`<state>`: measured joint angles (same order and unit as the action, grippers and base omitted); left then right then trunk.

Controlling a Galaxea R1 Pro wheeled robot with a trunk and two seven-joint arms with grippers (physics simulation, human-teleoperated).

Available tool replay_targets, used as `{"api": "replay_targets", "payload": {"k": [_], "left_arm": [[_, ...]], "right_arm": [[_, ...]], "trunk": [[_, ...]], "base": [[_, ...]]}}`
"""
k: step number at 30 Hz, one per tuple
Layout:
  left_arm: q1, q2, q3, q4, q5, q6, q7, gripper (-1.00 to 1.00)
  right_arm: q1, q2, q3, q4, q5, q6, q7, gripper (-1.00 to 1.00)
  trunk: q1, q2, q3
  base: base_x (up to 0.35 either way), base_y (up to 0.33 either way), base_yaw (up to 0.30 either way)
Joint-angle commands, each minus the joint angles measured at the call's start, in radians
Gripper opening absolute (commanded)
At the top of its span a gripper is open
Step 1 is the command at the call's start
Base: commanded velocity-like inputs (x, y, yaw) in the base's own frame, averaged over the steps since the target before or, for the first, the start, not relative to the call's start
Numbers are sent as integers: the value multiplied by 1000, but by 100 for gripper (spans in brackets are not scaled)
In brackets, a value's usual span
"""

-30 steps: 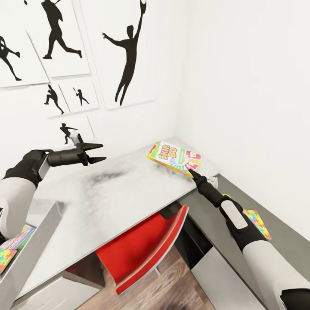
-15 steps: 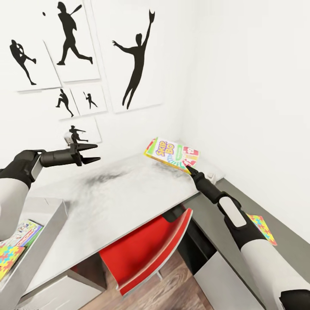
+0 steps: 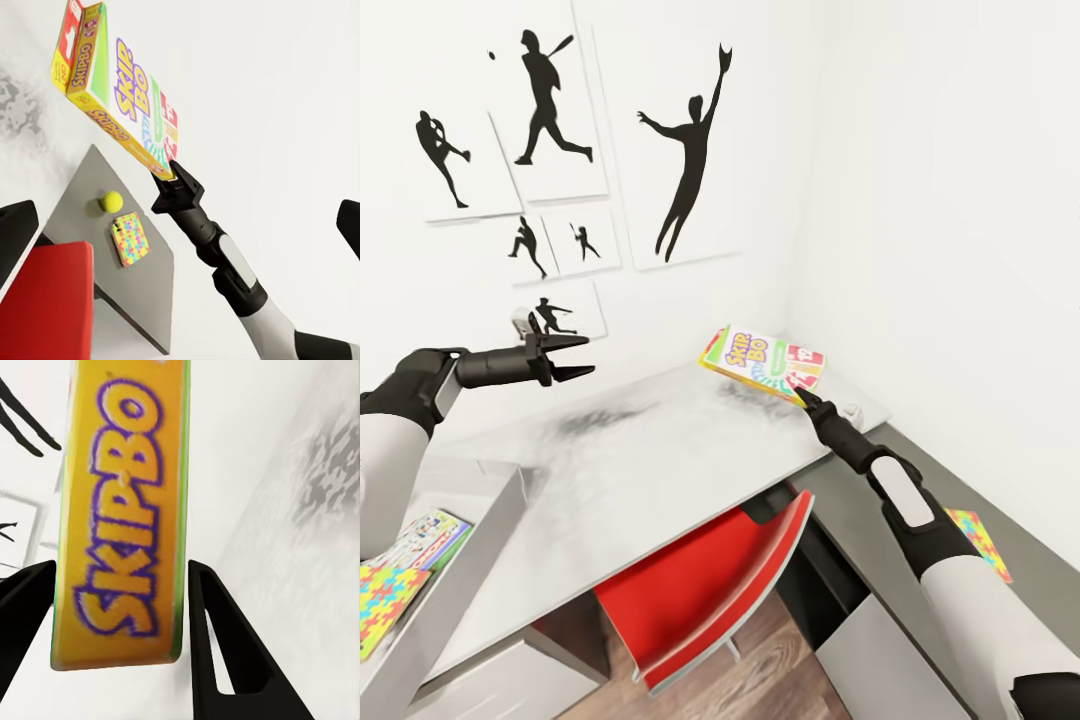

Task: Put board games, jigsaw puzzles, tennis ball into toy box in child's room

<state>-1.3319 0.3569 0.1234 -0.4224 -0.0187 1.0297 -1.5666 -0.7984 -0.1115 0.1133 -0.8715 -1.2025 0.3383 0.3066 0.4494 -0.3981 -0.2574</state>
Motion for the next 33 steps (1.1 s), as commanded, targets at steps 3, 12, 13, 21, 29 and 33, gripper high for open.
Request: {"api": "replay_targets", "payload": {"k": [3,12,13,21,29,33], "left_arm": [[2,-3,1,0,-3,10,-4,100],[20,-6,-1,0,-2,7,-4,100],[21,-6,-1,0,-1,4,-4,100],[61,-3,3,0,1,-4,-4,100],[132,-7,8,-1,6,-4,-4,100],[146,-5,8,0,10,-3,-4,100]], "right_arm": [[-1,-6,2,0,-8,3,2,-100],[-1,-7,2,0,-7,4,3,-100],[-1,-7,2,0,-7,4,3,-100],[-1,-7,3,1,-8,4,3,-100],[0,-12,2,-29,-6,23,6,-100],[-2,-13,2,-109,-4,48,1,-100]], "trunk": [[1,-2,3],[1,-2,18],[1,-2,20],[1,-2,33],[1,-2,46],[1,-2,53]], "base": [[0,0,3],[0,0,0],[0,0,0],[0,0,0],[0,0,0],[0,0,35]]}}
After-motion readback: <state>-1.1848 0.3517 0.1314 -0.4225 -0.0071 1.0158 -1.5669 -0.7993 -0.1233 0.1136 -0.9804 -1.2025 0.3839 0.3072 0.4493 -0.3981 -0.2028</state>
